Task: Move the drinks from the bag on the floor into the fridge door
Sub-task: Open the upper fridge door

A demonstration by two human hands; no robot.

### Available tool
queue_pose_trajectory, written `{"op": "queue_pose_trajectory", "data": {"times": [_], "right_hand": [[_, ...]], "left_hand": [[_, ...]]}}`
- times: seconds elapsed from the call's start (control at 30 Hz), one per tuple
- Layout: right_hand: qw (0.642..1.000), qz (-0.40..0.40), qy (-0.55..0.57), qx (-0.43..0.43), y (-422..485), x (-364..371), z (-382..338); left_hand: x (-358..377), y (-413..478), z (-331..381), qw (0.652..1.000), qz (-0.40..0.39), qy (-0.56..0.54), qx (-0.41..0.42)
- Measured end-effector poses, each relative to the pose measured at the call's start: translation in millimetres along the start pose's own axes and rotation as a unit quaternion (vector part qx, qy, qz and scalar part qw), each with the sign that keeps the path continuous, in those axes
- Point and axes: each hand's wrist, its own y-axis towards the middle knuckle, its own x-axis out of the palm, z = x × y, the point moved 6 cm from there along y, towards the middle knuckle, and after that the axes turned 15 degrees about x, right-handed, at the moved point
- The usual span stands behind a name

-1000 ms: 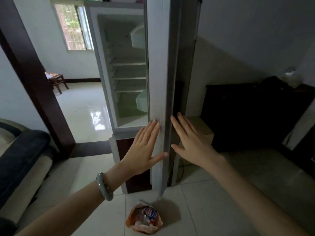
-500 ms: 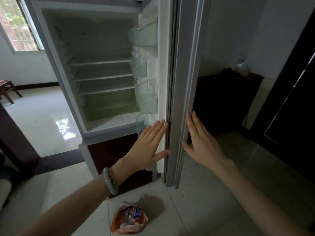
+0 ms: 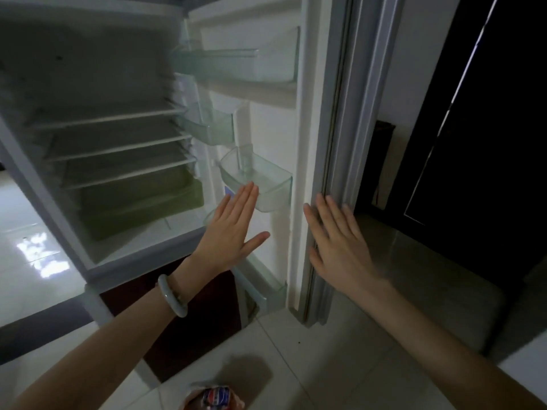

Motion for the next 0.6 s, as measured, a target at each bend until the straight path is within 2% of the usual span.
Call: {"op": "queue_pose_trajectory", "data": {"times": [0.27, 0.4, 0.6], "right_hand": [[0.991, 0.015, -0.064, 0.117, 28, 25, 27], [0.986, 0.037, -0.054, 0.154, 38, 35, 29], [0.989, 0.071, -0.003, 0.128, 59, 40, 18]], "left_hand": [[24, 43, -19, 0.988, 0.021, 0.012, 0.15], [42, 57, -39, 0.988, 0.037, -0.001, 0.151], [63, 83, -45, 0.981, 0.062, -0.016, 0.182]]}}
